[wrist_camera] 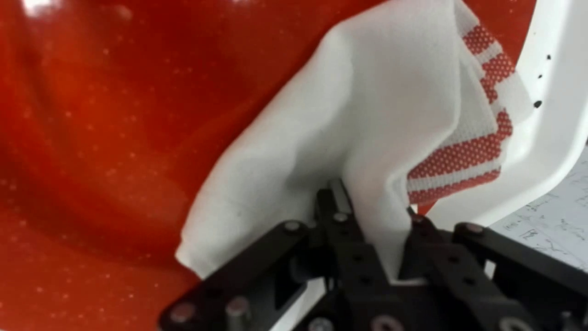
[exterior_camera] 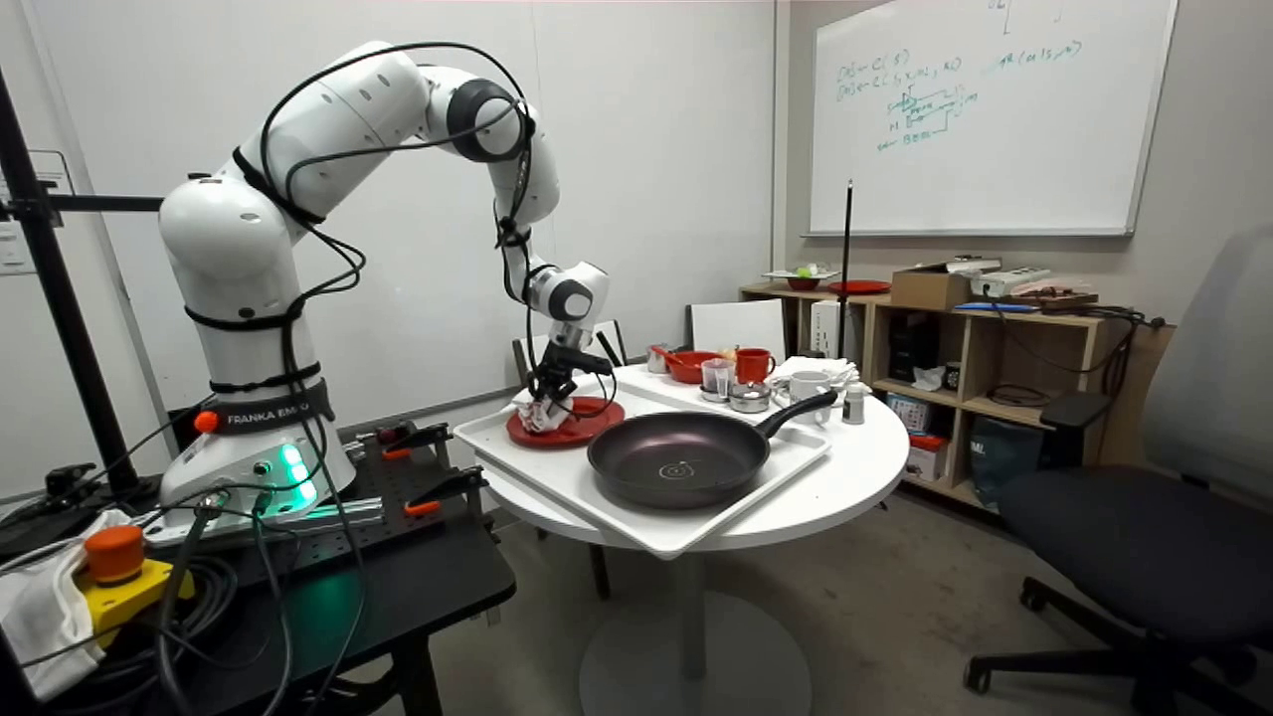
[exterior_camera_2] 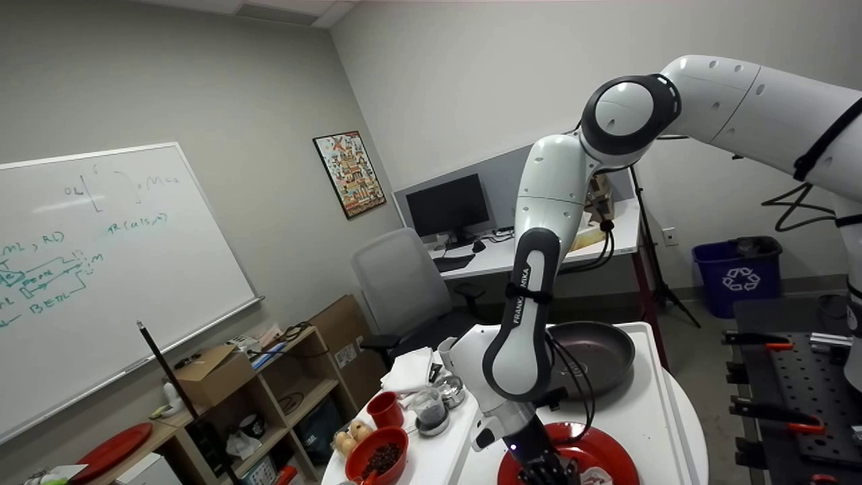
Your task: Wipe the red plate with the white cloth
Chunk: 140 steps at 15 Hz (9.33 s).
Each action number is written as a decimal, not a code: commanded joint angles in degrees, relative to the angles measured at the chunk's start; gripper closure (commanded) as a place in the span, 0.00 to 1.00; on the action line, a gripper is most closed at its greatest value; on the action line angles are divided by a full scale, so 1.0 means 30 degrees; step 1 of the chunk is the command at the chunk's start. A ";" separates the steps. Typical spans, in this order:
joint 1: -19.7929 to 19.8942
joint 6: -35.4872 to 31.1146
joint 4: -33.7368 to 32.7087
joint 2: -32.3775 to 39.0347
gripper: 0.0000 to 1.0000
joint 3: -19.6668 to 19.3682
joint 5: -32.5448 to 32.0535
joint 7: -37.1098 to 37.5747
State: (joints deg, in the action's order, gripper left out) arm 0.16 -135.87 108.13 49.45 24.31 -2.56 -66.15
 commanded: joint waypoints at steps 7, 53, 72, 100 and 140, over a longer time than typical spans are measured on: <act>-0.0266 -0.0066 0.1801 -0.0952 0.93 0.0047 0.0527 -0.1548; -0.1803 -0.6101 0.6437 -0.3571 0.93 -0.2135 -0.2916 0.9540; 0.2635 -0.2708 0.7787 -0.5056 0.93 0.2773 0.1941 -0.1821; -0.4661 -0.8167 0.5382 -0.3027 0.93 -0.5542 -0.5571 1.1096; -0.0813 -0.9583 0.6241 -0.6076 0.93 0.1336 -0.0860 0.3049</act>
State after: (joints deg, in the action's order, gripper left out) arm -3.43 -158.59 123.94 35.31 29.06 -7.14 -59.18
